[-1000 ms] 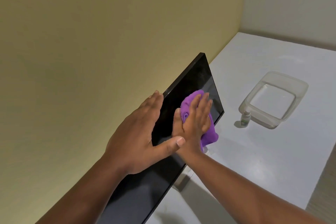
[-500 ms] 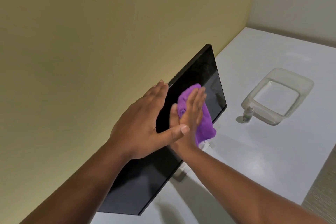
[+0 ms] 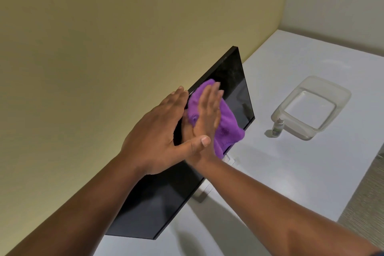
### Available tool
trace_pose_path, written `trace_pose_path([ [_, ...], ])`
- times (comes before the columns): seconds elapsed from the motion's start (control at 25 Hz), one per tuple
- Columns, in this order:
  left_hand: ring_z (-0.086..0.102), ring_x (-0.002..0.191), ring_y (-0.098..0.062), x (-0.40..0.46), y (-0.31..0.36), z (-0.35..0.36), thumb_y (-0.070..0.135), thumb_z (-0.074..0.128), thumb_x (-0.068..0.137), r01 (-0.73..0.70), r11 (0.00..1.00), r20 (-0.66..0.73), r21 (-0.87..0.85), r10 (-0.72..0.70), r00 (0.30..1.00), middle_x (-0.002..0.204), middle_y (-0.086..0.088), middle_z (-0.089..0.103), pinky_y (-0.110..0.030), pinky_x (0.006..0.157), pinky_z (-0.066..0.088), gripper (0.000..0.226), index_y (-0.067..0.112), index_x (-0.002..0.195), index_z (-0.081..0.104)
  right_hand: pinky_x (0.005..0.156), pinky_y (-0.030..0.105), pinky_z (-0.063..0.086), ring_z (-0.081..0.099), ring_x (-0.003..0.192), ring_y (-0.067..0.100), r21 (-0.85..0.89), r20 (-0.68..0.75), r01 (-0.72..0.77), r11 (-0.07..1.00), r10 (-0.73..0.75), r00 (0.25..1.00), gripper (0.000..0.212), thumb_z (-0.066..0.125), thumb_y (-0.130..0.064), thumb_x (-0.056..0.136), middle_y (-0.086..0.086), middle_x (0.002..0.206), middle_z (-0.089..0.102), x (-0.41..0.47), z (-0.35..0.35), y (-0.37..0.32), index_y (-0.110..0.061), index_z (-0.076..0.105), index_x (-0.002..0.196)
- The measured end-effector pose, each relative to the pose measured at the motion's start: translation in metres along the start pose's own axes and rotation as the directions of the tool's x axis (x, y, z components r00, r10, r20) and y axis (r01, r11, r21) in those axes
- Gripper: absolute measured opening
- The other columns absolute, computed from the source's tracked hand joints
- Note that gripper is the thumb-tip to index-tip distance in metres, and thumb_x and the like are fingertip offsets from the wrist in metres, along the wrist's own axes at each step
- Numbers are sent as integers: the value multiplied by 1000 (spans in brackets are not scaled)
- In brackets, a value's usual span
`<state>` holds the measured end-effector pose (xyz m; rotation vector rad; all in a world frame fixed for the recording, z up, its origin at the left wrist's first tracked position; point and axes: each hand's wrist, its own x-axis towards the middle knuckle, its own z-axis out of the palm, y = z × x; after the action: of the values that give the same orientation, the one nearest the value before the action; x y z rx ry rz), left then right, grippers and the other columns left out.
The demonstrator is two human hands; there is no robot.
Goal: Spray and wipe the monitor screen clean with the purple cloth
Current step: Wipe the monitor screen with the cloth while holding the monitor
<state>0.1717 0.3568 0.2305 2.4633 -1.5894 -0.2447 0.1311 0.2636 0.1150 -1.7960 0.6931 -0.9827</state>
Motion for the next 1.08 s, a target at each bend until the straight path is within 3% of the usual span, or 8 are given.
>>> trace_pose_path([
  [0.12, 2, 155, 1, 1, 0, -2, 98, 22, 78, 6, 999, 3, -32, -6, 1000, 171, 12, 1, -34, 124, 19, 112, 29, 164, 3, 127, 56, 3, -15, 157, 23, -130, 192, 114, 985, -87, 977, 83, 43, -26, 104, -6, 168, -23, -40, -18, 37, -27, -18, 159],
  [0.28, 1, 155, 1, 2, -1, 0, 97, 24, 79, -11, 1000, -9, 3, 11, 1000, 171, 13, 0, -31, 121, 18, 111, 29, 164, 3, 128, 52, -1, -18, 156, 12, -55, -2, -252, 966, 252, 968, 80, 22, -66, 101, -11, 166, -22, 10, -20, 27, -25, -11, 161],
  [0.4, 2, 155, 0, 1, -2, 2, 98, 23, 78, -10, 1000, -18, 10, 10, 1000, 171, 12, 0, -30, 121, 16, 111, 28, 163, 3, 123, 52, -6, -16, 157, 19, -40, 8, 36, 999, -36, 999, 80, 36, -52, 102, -7, 168, -23, 18, -5, 5, -24, -9, 163],
  [0.52, 2, 154, 3, 1, -1, 0, 98, 23, 78, 13, 999, -4, -31, -13, 1000, 170, 17, -1, -31, 122, 18, 108, 34, 163, 2, 125, 60, 10, -13, 158, 25, -163, 239, 289, 943, -246, 939, 81, 38, -27, 95, -4, 169, -22, -33, -17, 34, -18, -8, 161],
  [0.72, 0, 155, 2, 2, 3, -2, 98, 23, 78, -1, 1000, -3, 3, 1, 1000, 170, 15, -2, -33, 123, 19, 110, 31, 163, 2, 126, 56, 7, -18, 156, 11, -112, -20, -174, 978, 172, 985, 77, 28, -60, 102, -10, 169, -19, 20, -24, 24, -31, -12, 161],
  [0.92, 2, 155, -2, 2, 5, -4, 98, 22, 77, 6, 1000, 0, 12, -6, 1000, 171, 12, 0, -38, 125, 21, 111, 31, 163, 2, 123, 52, 7, -13, 158, 27, -254, 117, 202, 946, -177, 977, 97, 60, -46, 93, 2, 172, -11, -9, -6, 25, -25, -3, 164],
  [1.0, 3, 155, -2, 2, 4, -5, 98, 24, 77, -1, 1000, -6, 9, 1, 1000, 171, 13, 0, -39, 125, 22, 110, 32, 163, 2, 121, 58, 21, -6, 158, 32, -430, 94, 122, 895, -90, 992, 92, 55, -46, 97, 6, 172, -6, -24, -21, 49, -31, -8, 163],
  [1.08, 5, 155, -2, 3, 3, -4, 98, 26, 77, 3, 1000, -22, 7, -3, 1000, 171, 14, 2, -37, 124, 23, 110, 32, 163, 5, 118, 62, 27, 0, 158, 33, -480, -18, -174, 860, 189, 982, 80, 41, -53, 101, 8, 171, -5, -18, -34, 57, -41, -12, 159],
])
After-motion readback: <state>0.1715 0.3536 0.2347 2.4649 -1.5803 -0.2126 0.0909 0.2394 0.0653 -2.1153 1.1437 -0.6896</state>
